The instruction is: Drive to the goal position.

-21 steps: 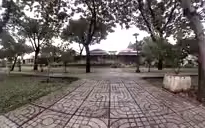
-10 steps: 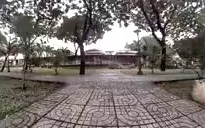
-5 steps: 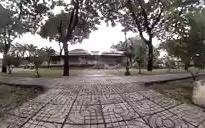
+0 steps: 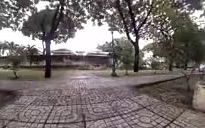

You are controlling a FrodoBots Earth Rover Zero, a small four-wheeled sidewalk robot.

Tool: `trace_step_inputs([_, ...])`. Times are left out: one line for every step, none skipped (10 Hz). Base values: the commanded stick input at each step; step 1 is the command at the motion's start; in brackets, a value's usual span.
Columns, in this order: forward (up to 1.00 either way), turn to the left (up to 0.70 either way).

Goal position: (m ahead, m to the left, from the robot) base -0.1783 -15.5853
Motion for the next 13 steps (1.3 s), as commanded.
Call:
trace_step_inputs([1.0,-0.03])
trace_step_inputs([1.0,0.0])
trace_step_inputs([1.0,0.01])
trace_step_inputs([1.0,0.24])
trace_step_inputs([1.0,0.27])
trace_step_inputs([1.0,0.0])
trace_step_inputs([1.0,0.0])
trace_step_inputs([1.0,0.0])
trace_step_inputs([1.0,0.0])
trace_step_inputs([1.0,0.0])
trace_step_inputs([1.0,0.17])
trace_step_inputs([1.0,0.27])
trace_step_inputs([1.0,0.27])
